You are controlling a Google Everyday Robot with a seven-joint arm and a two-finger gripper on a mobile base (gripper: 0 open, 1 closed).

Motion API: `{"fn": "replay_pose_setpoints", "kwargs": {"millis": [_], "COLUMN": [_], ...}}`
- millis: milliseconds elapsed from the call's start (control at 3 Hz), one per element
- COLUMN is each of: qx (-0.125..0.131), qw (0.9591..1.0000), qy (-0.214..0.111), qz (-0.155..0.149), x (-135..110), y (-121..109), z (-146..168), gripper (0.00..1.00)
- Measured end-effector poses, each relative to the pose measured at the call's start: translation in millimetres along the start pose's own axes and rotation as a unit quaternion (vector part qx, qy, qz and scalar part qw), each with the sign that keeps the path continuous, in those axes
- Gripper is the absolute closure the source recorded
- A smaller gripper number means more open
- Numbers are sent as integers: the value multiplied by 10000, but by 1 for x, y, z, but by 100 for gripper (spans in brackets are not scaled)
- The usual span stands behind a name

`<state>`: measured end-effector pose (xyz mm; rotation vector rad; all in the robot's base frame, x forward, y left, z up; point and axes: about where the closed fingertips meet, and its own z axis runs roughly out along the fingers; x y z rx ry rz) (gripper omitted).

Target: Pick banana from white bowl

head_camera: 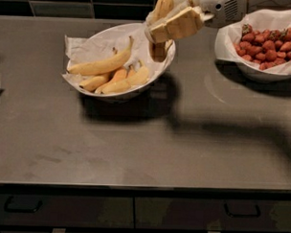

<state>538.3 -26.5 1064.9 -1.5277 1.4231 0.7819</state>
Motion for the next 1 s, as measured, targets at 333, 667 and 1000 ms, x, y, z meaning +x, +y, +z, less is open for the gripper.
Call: {"fn": "replay_pose_setpoints", "kwargs": {"millis": [333, 667, 1000], "qx": [458, 489, 489], "qw": [9980, 9967, 9967], "qy": [-318, -251, -251], "qz": [301, 600, 600], "x": [-17, 7, 7], "y": [40, 50, 50], "z": [-18, -18, -18], "gripper": [100, 100, 100]}}
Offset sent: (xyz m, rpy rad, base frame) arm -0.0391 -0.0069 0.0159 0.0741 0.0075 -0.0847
